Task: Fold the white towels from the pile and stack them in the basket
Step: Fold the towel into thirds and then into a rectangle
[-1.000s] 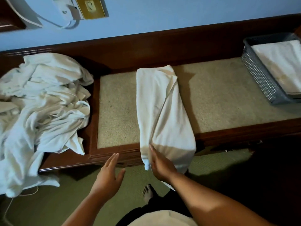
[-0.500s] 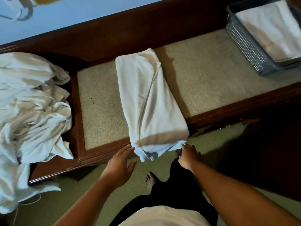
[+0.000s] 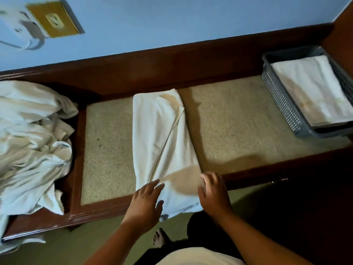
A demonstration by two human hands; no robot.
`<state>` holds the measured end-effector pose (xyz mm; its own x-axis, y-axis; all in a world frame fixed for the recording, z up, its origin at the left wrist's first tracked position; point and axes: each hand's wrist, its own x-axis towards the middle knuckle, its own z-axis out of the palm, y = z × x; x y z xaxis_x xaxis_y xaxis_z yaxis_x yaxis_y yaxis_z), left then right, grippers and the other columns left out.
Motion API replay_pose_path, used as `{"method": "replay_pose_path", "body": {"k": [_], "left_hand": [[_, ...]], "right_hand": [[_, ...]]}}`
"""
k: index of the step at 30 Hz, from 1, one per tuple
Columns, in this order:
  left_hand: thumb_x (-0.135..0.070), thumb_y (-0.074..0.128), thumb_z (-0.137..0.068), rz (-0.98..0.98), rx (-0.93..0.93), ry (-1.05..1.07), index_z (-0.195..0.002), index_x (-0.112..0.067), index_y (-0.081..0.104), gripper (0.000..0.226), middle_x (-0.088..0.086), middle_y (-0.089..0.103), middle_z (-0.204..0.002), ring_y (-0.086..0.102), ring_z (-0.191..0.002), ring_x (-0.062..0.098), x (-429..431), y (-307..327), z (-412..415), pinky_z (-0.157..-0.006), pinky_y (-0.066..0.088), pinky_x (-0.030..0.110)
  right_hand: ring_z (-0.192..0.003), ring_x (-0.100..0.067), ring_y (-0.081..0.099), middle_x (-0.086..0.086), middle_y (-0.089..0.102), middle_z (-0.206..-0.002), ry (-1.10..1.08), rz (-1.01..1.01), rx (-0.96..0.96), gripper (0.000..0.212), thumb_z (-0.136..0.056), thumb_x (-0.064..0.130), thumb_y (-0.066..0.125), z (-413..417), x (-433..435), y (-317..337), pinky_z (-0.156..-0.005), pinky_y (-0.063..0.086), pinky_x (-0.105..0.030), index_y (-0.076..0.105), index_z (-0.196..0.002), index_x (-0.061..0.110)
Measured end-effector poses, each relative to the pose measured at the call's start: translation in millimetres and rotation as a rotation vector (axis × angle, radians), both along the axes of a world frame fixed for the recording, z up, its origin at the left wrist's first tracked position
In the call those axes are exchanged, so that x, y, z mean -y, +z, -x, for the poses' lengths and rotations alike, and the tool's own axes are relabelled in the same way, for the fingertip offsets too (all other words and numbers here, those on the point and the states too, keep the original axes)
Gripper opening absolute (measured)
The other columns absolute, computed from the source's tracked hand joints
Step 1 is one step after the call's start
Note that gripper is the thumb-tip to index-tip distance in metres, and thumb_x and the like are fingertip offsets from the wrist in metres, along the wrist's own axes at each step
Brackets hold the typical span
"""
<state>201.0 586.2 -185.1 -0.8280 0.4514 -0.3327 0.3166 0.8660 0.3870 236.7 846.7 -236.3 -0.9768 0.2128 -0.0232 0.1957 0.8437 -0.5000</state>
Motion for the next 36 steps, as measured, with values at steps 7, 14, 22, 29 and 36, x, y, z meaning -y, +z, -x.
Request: {"method": "replay_pose_path", "body": {"k": [7,14,22,29,36], "left_hand": [[-0.034,0.065,-0.09,0.072,-0.053,0.283,-0.152,-0.021,0.039,0.069,0.006,0.042,-0.154,0.046,-0.138,0.029,-35.5,-2.2,26.3,-0.107,0.044,0.047],[-0.043,0.071,-0.077,0.179,-0.093,0.408,-0.142,-0.014,0.047,0.074,0.012,0.054,-0.13,0.062,-0.111,0.033,-42.8,-13.4,41.2,-0.082,0.057,0.047],[-0.05,0.067,-0.072,0.246,-0.233,0.256,-0.143,-0.011,0.048,0.083,0.017,0.051,-0.13,0.055,-0.112,0.037,-49.2,-33.6,126.4,-0.092,0.05,0.05],[-0.022,0.081,-0.062,0.179,-0.099,0.402,-0.134,-0.01,0.05,0.08,0.012,0.058,-0.116,0.062,-0.091,0.036,-71.1,-41.1,240.7,-0.076,0.052,0.045],[-0.01,0.061,-0.086,-0.418,0.109,0.847,-0.113,-0.019,0.057,0.028,0.0,0.068,-0.097,0.064,-0.086,0.022,-49.0,-41.6,342.6,-0.064,0.046,0.029]], "right_hand": [[-0.105,-0.031,0.057,-0.005,0.056,-0.125,0.353,-0.102,0.04,0.043,-0.084,0.03,0.055,112.6,-35.3,21.9,-0.091,0.049,-0.043,0.057,-0.125,0.021],[-0.109,-0.03,0.055,-0.005,0.053,-0.128,0.514,-0.166,0.072,0.047,-0.082,0.025,0.059,189.4,-33.4,33.4,-0.097,0.046,-0.043,0.057,-0.129,0.02],[-0.12,-0.035,0.052,-0.011,0.048,-0.138,0.449,-0.29,0.119,0.059,-0.077,0.024,0.066,249.0,-22.8,18.5,-0.107,0.04,-0.054,0.053,-0.135,0.021],[-0.134,-0.037,0.037,-0.01,0.035,-0.151,0.402,-0.193,0.081,0.085,-0.074,0.024,0.063,307.7,-21.3,15.8,-0.116,0.028,-0.057,0.031,-0.153,0.027],[-0.132,-0.038,0.037,-0.006,0.031,-0.155,0.421,-0.144,0.122,0.092,-0.066,0.024,0.051,376.1,-17.0,11.9,-0.114,0.028,-0.051,0.028,-0.156,0.024]]}}
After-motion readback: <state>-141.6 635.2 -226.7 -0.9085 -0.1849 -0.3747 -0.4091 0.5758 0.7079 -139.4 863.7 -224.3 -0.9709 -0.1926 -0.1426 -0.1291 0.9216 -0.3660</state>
